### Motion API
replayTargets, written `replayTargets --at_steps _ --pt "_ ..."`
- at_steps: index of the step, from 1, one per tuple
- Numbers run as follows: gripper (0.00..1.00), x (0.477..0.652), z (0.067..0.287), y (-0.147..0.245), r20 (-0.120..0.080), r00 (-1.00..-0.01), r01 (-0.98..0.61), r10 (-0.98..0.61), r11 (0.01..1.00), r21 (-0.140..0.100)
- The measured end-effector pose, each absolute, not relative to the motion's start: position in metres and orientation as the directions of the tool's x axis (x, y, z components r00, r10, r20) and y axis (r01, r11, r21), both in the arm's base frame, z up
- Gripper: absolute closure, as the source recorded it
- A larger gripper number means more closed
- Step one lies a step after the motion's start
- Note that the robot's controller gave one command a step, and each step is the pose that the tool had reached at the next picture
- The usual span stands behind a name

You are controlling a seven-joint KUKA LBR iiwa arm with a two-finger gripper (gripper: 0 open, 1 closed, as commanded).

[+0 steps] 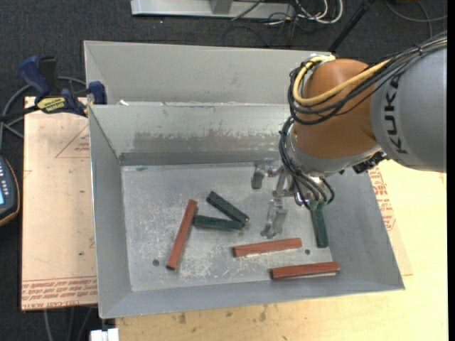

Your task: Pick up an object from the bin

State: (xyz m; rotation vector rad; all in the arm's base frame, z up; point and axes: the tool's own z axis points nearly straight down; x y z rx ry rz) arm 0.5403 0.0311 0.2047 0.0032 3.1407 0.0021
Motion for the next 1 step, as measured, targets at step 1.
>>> replayTargets --at_steps 1 --pt "0.00 0.5320 0.0653 -0.0414 0.006 -1.000 0.011 0.011 1.000 0.000"
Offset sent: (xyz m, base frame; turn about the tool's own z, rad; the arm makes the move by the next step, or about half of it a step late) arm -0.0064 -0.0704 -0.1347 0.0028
